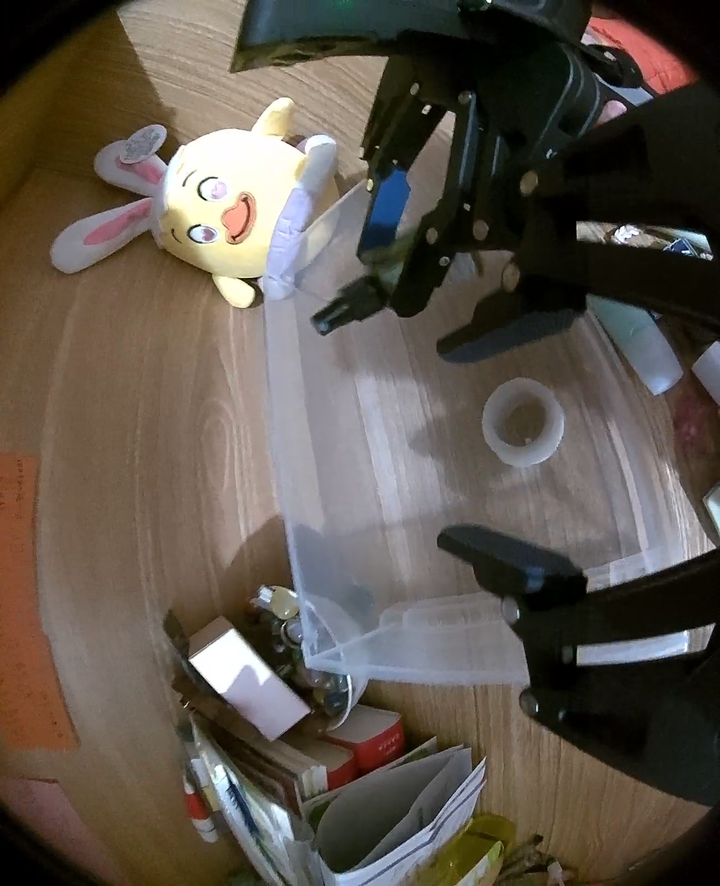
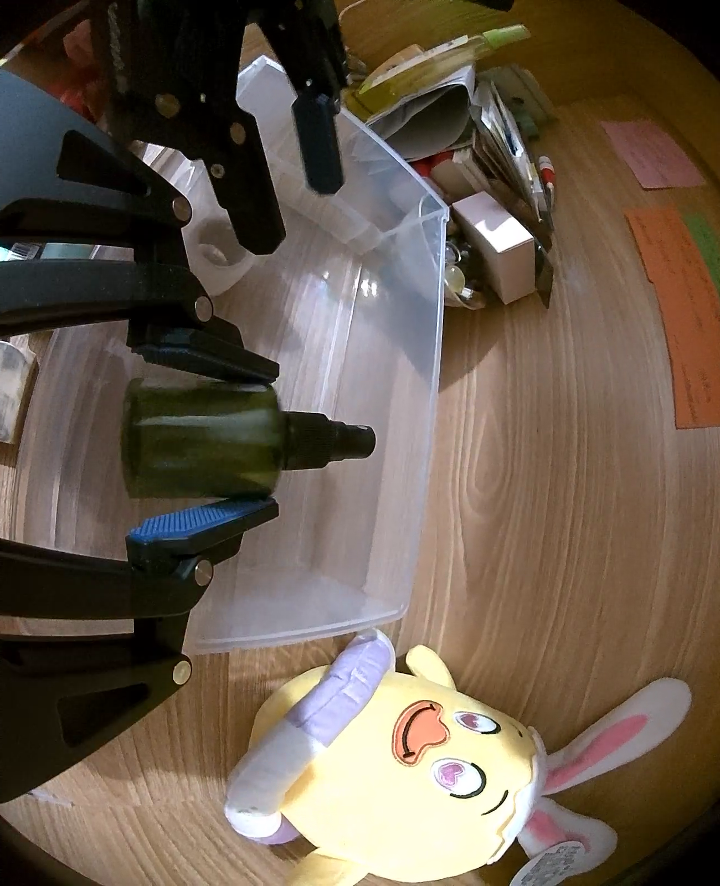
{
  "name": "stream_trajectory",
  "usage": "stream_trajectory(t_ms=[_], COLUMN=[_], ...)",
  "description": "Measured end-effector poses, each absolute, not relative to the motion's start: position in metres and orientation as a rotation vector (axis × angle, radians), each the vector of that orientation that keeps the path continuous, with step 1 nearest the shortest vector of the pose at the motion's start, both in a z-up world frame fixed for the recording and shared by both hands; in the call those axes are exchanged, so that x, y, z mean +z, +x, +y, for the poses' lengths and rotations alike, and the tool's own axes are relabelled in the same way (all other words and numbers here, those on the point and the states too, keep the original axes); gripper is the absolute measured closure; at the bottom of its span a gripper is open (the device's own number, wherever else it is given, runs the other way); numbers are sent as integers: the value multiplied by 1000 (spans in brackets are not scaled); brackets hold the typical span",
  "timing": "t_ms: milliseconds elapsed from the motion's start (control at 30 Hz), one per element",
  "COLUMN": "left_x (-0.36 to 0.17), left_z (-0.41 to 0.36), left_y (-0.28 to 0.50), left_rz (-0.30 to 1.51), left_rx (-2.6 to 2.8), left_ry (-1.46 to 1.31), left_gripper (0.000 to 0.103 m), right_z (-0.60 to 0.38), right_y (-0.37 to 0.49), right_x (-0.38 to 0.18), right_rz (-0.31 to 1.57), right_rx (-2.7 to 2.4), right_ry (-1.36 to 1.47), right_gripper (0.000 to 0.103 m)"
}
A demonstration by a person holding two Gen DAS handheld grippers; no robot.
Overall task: Organize objects
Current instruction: 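Open the left tool over the box while the right tool releases the spray bottle inside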
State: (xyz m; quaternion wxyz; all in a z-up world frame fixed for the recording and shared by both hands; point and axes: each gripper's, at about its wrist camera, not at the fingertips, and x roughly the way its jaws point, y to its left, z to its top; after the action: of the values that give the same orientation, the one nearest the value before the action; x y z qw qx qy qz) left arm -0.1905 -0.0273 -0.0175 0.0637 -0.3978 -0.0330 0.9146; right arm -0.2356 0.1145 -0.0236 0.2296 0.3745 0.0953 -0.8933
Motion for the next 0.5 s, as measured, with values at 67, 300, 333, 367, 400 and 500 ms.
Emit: stream_trajectory(t_ms=[67,300,333,367,400,500], left_x=[-15,-5,-3,-1,1,7], left_z=[-29,-32,-32,-33,-33,-34], left_y=[-189,-183,-181,-179,-177,-171], left_rz=[-114,-142,-145,-148,-149,-154], left_rx=[2764,2767,2768,2771,2775,2785], left_ry=[-1195,-1175,-1170,-1165,-1160,-1152], left_gripper=[39,39,38,38,38,38], right_z=[114,114,114,115,116,120], right_y=[-235,-233,-232,-232,-231,-230], right_x=[-24,-22,-21,-19,-17,-11], right_rz=[262,251,250,251,251,246], right_rx=[-2454,-2442,-2447,-2455,-2461,-2476], right_ry=[1033,1027,1018,1006,998,976], right_gripper=[64,51,49,47,45,40])
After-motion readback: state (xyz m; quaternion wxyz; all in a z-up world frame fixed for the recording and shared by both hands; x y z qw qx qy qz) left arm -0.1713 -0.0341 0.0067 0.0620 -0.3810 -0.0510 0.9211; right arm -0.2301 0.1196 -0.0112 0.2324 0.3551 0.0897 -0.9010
